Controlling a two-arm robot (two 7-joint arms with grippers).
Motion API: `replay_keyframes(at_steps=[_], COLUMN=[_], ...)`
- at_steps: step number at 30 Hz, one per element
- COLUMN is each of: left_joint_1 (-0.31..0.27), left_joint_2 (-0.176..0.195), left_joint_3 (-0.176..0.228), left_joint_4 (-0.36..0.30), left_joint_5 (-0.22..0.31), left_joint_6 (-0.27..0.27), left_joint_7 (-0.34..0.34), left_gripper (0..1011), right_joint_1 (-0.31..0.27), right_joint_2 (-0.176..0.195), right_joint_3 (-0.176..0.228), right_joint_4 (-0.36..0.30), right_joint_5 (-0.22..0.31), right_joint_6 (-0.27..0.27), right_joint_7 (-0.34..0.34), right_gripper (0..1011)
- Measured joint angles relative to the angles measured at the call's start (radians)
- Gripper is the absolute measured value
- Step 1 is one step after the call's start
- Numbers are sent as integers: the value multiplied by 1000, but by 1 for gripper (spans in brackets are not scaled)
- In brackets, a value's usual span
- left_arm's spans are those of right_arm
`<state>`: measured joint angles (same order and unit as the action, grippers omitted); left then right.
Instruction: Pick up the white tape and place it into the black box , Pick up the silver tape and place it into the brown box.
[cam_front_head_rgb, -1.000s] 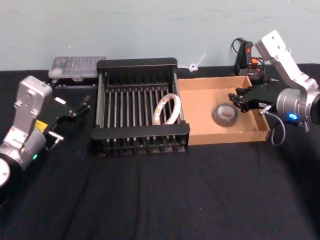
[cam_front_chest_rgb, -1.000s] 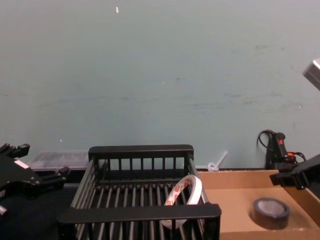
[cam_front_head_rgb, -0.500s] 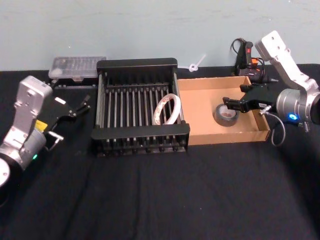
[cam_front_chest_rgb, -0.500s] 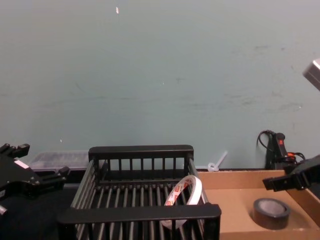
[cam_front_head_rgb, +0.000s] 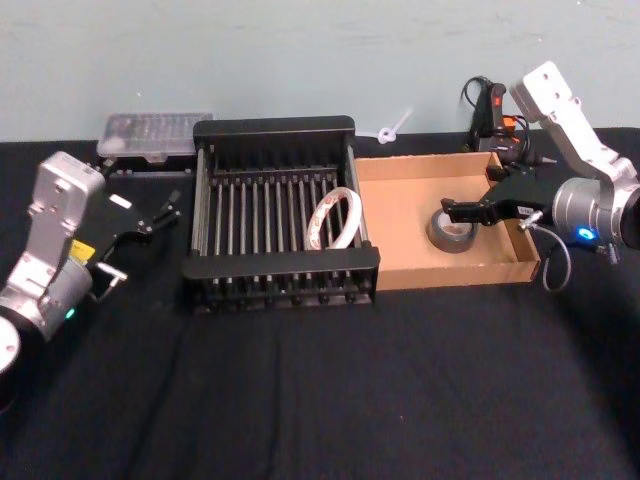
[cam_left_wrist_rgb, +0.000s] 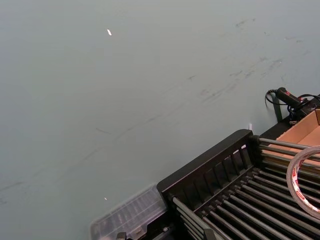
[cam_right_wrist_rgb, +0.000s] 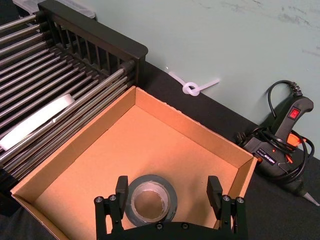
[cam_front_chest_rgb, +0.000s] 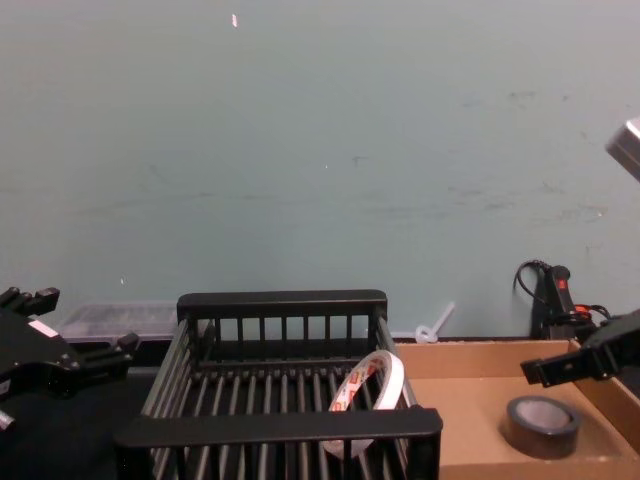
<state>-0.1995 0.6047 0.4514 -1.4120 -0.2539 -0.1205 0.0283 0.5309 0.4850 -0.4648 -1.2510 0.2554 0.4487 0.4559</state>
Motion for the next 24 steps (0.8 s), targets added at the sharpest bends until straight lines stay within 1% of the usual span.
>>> replay_keyframes(at_steps=[12, 16, 19, 20, 23, 24], left_joint_1=[0, 0, 0, 0, 0, 0], left_joint_2=[0, 0, 0, 0, 0, 0], left_joint_3=[0, 0, 0, 0, 0, 0], left_joint_4=[0, 0, 0, 0, 0, 0], left_joint_5=[0, 0, 0, 0, 0, 0], left_joint_6=[0, 0, 0, 0, 0, 0], left_joint_7=[0, 0, 0, 0, 0, 0], left_gripper=[1001, 1001, 1001, 1001, 1001, 1001], right_joint_1=[0, -16, -42, -58, -92, -115], right_joint_2=[0, -7, -16, -23, -38, -49], right_joint_3=[0, 11, 31, 46, 67, 80], right_joint_4=[0, -20, -51, -68, -96, -109], right_joint_5=[0, -17, -31, -39, -57, -73], right_joint_6=[0, -11, -39, -63, -117, -158], right_joint_7=[0, -28, -71, -102, -161, -204], right_gripper=[1002, 1002, 1002, 1002, 1002, 1002])
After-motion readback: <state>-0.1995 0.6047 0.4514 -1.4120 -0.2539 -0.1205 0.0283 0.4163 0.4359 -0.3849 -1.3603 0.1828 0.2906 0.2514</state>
